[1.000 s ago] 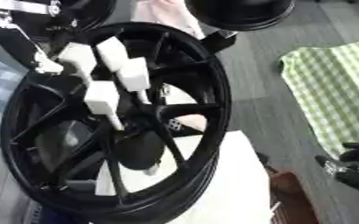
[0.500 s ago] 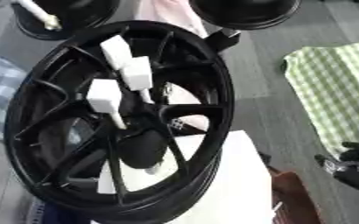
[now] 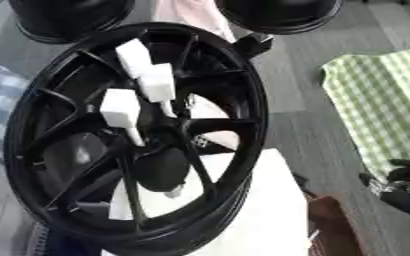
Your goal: Pull the pin out of the wheel hub.
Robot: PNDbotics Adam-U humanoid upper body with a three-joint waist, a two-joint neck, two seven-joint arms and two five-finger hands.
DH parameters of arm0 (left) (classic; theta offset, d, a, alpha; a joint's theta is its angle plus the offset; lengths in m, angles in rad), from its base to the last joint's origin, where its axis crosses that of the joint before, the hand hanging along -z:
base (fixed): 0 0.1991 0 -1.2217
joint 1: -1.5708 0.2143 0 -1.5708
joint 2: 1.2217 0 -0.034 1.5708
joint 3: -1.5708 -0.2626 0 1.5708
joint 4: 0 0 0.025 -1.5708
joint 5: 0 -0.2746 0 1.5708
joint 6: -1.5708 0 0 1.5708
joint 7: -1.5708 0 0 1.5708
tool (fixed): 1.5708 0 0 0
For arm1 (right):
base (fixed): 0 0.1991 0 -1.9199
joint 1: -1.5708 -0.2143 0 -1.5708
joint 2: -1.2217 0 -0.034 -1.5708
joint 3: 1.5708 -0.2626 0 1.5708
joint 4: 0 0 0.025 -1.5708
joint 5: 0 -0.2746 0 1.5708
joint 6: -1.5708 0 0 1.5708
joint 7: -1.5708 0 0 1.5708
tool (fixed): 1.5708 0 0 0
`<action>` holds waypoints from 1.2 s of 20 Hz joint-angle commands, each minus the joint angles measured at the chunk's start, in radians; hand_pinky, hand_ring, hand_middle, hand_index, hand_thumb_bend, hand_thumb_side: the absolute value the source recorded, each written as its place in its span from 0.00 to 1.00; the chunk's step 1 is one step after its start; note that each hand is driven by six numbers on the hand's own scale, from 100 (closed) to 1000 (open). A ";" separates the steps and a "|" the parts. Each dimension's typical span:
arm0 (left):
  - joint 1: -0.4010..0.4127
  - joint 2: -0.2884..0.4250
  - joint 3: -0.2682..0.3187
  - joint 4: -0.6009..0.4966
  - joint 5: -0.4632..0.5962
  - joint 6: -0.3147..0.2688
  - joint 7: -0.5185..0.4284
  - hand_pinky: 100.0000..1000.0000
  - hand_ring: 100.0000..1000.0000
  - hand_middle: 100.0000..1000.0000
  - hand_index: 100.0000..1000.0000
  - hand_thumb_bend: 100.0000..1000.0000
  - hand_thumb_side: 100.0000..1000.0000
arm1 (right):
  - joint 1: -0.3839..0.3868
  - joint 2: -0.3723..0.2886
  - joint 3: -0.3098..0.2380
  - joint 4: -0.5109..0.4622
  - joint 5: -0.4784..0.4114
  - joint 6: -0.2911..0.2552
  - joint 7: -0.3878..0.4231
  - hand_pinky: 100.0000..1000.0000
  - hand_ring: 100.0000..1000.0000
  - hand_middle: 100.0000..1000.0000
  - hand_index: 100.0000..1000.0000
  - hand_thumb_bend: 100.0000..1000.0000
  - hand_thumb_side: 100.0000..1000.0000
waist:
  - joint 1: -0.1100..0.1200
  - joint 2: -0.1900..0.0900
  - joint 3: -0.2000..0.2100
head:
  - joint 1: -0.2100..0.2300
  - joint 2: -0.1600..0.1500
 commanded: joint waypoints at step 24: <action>0.008 -0.611 0.028 -0.002 0.605 0.049 0.461 0.68 0.56 0.45 0.69 0.07 0.89 | -0.019 -0.015 0.005 -0.010 -0.015 0.002 0.015 0.42 0.56 0.44 0.64 0.63 0.03 | -0.016 -0.020 -0.022 | 0.018 -0.015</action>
